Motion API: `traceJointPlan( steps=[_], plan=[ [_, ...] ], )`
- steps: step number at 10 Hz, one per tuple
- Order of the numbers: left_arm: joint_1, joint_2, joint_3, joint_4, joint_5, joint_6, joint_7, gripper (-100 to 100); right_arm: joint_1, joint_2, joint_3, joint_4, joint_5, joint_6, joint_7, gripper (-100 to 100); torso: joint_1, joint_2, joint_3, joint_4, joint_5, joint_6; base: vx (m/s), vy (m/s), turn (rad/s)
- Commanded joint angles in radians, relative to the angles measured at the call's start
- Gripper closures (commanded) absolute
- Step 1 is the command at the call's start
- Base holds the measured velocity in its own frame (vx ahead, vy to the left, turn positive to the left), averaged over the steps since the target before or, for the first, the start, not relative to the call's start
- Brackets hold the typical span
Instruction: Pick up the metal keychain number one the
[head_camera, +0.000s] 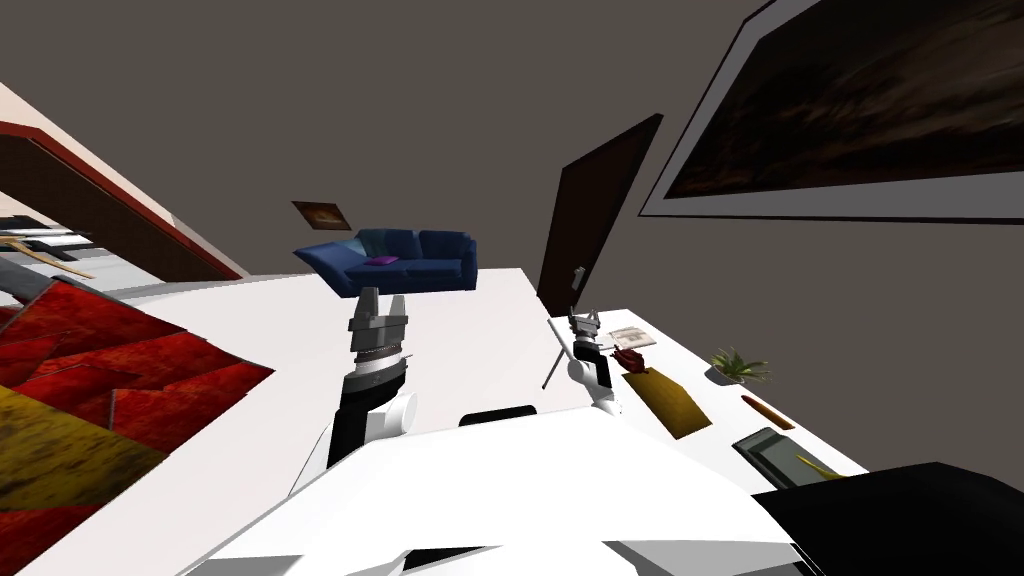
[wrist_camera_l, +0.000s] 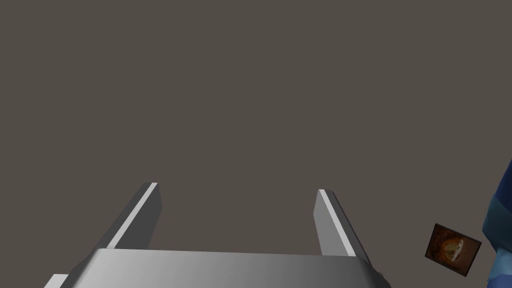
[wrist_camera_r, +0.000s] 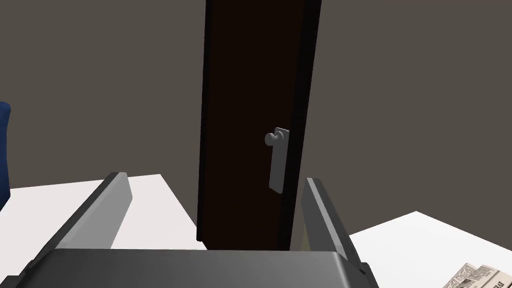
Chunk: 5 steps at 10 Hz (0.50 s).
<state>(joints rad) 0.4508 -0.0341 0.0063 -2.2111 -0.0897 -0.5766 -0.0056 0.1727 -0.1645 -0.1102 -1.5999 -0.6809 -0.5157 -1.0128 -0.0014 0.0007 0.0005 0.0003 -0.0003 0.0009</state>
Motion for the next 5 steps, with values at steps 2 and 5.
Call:
traceJointPlan(
  steps=[2, 5],
  plan=[
    [0.0, 0.0, 0.0, 0.0, 0.0, 0.0, 0.0, 0, -0.016, -0.002, -0.004, 0.04, -0.032, 0.01, -0.056, -100, 0.0, 0.0, 0.0, 0.0, 0.0, 0.0, -0.03, -0.018, 0.082],
    [0.0, 0.0, 0.0, 0.0, 0.0, 0.0, 0.0, 0, -0.048, -0.007, -0.01, 0.116, -0.086, 0.022, -0.141, -100, 0.0, 0.0, 0.0, 0.0, 0.0, 0.0, -0.028, -0.015, 0.072]
  ],
)
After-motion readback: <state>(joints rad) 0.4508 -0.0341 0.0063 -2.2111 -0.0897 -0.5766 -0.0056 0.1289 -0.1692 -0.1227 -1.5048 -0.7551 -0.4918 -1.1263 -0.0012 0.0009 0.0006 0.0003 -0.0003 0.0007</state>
